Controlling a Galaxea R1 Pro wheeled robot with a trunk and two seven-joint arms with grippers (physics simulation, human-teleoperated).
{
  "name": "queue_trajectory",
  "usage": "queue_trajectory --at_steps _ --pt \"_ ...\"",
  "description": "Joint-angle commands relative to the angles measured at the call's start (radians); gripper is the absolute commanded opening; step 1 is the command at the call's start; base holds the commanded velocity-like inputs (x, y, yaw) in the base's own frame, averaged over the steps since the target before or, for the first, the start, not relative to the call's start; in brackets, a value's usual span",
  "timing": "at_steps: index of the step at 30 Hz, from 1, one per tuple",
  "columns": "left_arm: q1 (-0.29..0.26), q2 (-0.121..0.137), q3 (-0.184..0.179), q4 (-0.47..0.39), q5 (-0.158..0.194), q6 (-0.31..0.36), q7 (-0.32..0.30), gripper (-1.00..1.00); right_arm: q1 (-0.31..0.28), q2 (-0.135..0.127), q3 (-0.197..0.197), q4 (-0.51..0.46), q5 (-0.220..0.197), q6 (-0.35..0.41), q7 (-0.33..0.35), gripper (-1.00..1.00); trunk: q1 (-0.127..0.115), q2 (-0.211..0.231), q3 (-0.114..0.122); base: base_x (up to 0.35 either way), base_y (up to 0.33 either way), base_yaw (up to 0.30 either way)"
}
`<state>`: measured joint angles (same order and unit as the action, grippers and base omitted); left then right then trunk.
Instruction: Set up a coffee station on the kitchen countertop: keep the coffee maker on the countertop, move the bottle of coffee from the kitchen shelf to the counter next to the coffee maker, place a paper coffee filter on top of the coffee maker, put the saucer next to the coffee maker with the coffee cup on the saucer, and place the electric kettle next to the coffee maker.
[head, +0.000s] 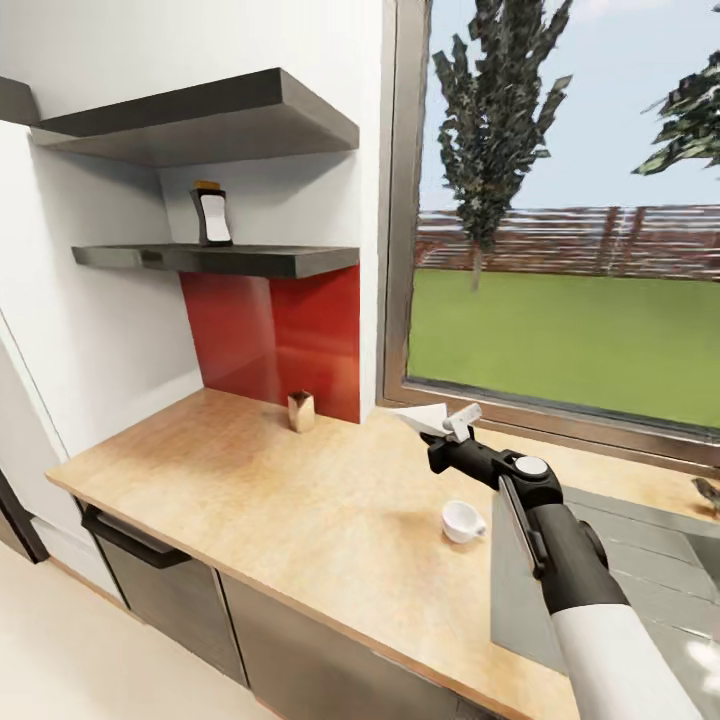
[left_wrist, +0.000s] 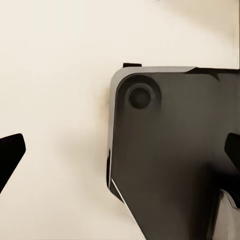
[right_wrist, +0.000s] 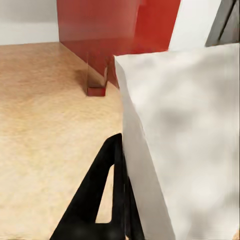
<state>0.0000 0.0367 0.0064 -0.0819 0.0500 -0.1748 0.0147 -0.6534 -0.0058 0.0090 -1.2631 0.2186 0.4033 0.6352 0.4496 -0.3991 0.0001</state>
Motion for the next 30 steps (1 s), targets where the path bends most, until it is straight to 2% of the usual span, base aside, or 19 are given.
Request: queue_trajectory --at_steps 1,13,19,30 --pt "0.000 0.000 0.000 0.001 0.005 -0.003 0.001 1.00 0.000 0.000 0.000 -0.001 0.004 0.005 0.004 -1.00 0.000 -0.001 0.000 -0.059 -0.243 -0.263" --pt "0.000 -0.001 0.000 0.001 0.005 -0.004 0.001 1.00 0.000 0.000 0.001 0.005 0.005 0.005 0.004 -1.00 0.000 -0.001 0.008 -0.190 -0.223 -0.249" --pt "-0.003 -0.004 0.000 -0.002 0.005 -0.004 0.001 1.00 0.000 0.000 0.002 0.010 0.007 0.003 0.004 -1.00 0.000 -0.001 0.009 -0.279 -0.157 -0.038" --pt "-0.004 -0.001 -0.002 -0.003 0.005 -0.004 0.001 1.00 0.000 0.000 0.002 0.012 0.008 0.003 0.004 -1.00 0.000 -0.001 0.009 -0.320 -0.015 -0.027"
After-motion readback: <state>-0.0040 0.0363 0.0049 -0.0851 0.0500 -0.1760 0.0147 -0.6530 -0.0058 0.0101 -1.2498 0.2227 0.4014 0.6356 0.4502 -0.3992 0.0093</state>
